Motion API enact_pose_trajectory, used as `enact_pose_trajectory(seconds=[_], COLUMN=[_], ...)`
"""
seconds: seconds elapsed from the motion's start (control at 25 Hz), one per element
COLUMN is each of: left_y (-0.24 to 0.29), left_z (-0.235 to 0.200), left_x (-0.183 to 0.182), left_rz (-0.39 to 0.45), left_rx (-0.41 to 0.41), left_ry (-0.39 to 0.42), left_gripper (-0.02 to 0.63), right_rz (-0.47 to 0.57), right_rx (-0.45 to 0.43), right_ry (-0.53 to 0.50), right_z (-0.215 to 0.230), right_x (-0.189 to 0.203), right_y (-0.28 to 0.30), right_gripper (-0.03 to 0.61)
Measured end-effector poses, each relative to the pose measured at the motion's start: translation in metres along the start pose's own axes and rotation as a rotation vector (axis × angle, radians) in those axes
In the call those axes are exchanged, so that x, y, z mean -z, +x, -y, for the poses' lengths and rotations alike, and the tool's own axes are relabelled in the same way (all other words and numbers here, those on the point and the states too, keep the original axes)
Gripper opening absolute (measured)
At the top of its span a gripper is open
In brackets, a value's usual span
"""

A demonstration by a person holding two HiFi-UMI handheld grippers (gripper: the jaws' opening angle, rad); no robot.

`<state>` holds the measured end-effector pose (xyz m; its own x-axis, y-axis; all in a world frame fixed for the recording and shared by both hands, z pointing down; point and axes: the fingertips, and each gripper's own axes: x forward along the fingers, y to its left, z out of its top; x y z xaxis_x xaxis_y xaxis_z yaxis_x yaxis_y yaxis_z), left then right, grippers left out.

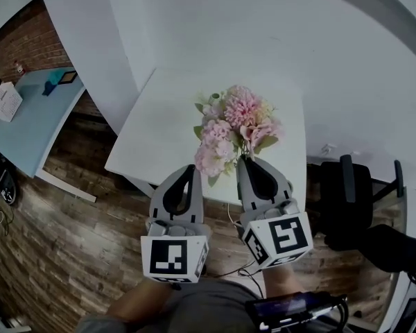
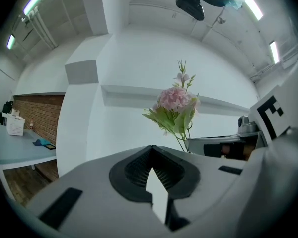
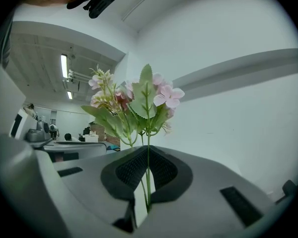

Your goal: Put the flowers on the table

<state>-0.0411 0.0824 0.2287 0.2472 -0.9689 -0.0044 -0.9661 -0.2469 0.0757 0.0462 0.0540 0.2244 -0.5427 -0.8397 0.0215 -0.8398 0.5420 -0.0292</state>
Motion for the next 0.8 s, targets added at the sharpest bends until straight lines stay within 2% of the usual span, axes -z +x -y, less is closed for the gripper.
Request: enact_pose_trajectory(seconds=[0.24,0.8], left_y=[0.078,0.083], left_z=[-0.074,-0.073], left_x=[-0.022,-0.018], left_rz=[-0.017,0.026], left_rx=[0.038,0.069], left_ry=[0.000,0.024], left_gripper=[0.008,0.008], right_rz=[-0.021,0.019], right_rx=[0.028,0.041], right_ry=[-0.004,-0.022], right_z=[0.005,0.008], right_x=[-0.022,-0.019], right_y=[0.104,0.110], right_gripper=[0.012,0.011])
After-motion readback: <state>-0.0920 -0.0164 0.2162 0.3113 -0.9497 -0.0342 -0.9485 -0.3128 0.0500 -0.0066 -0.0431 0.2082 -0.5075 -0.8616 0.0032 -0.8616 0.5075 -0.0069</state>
